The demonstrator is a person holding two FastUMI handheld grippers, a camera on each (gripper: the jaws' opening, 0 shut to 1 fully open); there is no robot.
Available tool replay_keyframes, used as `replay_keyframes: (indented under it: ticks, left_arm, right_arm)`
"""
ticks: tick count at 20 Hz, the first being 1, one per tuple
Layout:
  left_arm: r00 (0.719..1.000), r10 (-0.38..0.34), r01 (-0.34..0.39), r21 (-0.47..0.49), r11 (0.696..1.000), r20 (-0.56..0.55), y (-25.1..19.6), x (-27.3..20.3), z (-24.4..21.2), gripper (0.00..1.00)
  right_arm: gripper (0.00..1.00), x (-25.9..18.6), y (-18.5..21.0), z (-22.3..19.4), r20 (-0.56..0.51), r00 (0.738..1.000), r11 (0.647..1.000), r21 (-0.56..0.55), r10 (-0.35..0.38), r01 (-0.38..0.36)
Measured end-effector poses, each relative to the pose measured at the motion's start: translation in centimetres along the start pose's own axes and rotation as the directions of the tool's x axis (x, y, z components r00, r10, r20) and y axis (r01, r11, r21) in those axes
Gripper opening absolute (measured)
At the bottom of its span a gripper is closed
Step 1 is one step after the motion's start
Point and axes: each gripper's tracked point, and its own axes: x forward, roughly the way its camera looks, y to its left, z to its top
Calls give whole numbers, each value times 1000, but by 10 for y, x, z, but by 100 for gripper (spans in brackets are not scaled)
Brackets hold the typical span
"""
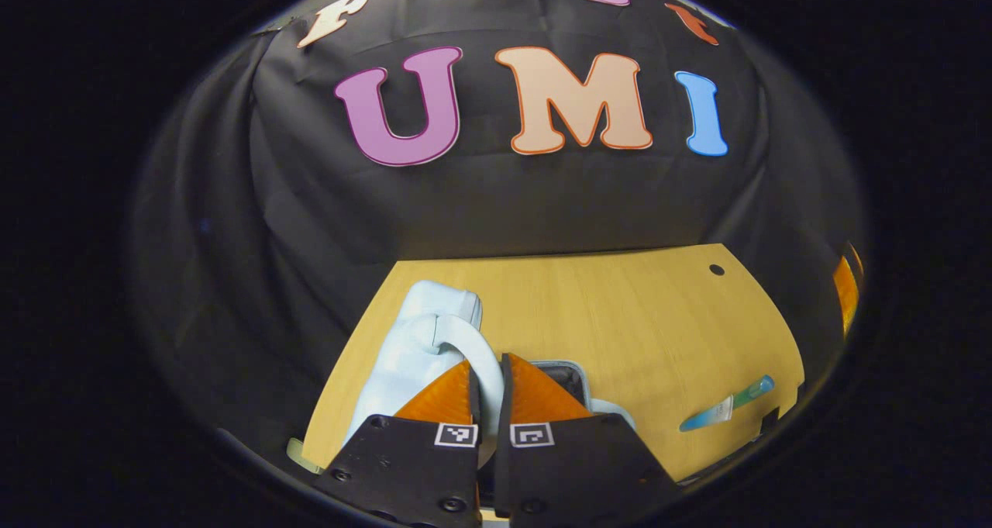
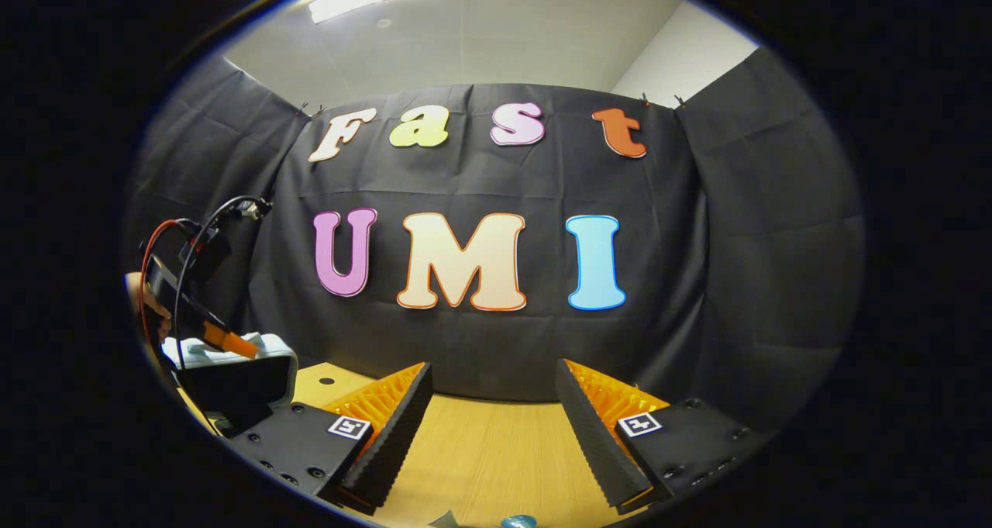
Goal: First open the suitcase, pack the skin care products into it, and then close the suitcase.
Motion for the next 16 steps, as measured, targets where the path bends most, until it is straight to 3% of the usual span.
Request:
replay_keyframes:
  ticks: [7,16]
  left_arm:
    - [995,86,-85,-16,996,50,93,1,9,1]
    - [983,181,-180,-68,981,18,208,31,-11,1]
  right_arm:
    - [99,11,46,3,13,1000,1000,2,-14,14]
    - [99,28,92,3,6,999,999,-26,-42,42]
